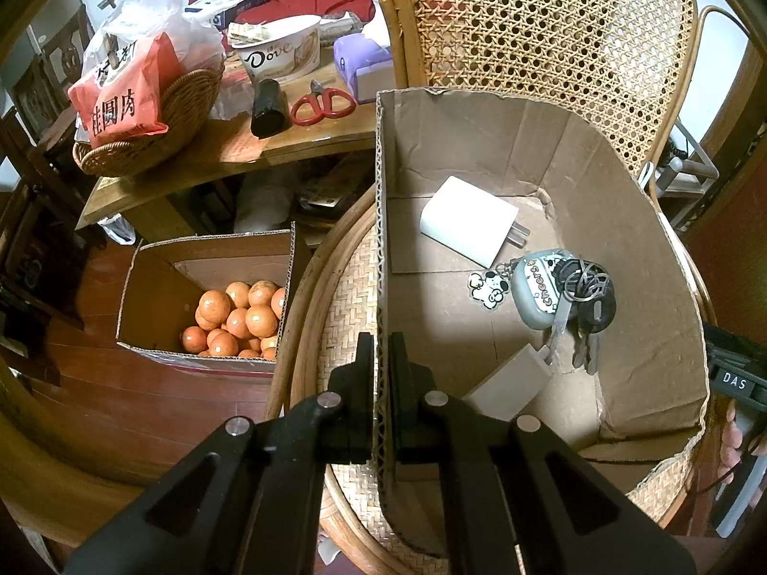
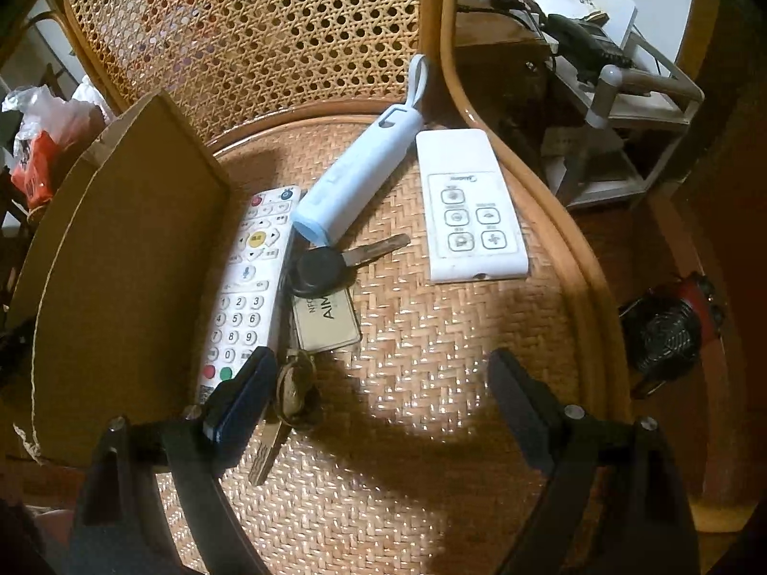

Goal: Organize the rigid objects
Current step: 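Lower the right gripper onto the keys with the tag and grasp them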

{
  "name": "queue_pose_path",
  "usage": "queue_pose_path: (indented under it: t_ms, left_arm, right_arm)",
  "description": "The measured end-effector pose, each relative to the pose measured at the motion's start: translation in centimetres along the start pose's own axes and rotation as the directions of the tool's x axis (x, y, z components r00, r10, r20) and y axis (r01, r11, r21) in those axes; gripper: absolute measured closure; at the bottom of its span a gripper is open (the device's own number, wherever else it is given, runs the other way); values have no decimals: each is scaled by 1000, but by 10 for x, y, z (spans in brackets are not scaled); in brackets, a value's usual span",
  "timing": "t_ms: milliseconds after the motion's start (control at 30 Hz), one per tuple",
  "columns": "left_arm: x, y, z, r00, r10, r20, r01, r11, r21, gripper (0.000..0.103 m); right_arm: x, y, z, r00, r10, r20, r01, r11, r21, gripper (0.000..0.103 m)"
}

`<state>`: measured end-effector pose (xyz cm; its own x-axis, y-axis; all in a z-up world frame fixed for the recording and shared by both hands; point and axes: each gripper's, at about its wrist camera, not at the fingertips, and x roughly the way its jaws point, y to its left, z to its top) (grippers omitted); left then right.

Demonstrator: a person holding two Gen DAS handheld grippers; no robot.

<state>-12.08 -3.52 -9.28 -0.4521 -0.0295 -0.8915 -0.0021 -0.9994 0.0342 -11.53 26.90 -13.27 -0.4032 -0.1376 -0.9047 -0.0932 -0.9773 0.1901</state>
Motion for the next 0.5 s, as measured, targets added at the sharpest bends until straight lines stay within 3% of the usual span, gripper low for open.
queue_pose_path:
  t_ms: [67, 100, 167, 233, 367, 433, 500]
  left_arm:
    - [0, 0, 0, 1000, 1, 0, -1, 1000, -2, 97]
    - [0, 0, 0, 1000, 0, 0, 0, 1000, -4, 97]
    - [1, 0, 0, 1000, 0, -1, 0, 1000, -4, 97]
    - [0, 0, 0, 1000, 0, -1, 0, 1000, -3, 97]
    - [0, 1, 0, 1000, -4, -2, 4, 1000, -3, 97]
    - [0, 1, 0, 1000, -6, -2, 6, 1000, -4, 97]
    - [0, 1, 0, 1000, -8, -6, 8, 1000, -6, 98]
  right_arm:
    - [-1, -2, 1, 999, 43, 9, -43, 999, 19, 18]
    - [-1, -3, 2, 998, 58, 11, -58, 998, 23, 31]
    - [0, -2, 4, 997, 75, 0, -75, 997, 27, 45]
    - [1, 0, 3, 997, 74, -6, -74, 997, 18, 65]
    - [4, 5, 3, 995, 94, -30, -94, 996, 8, 79]
    - [4, 6, 3, 991, 129, -39, -129, 991, 22, 93]
    - [1, 4, 3, 986, 165, -38, -163, 985, 52, 94]
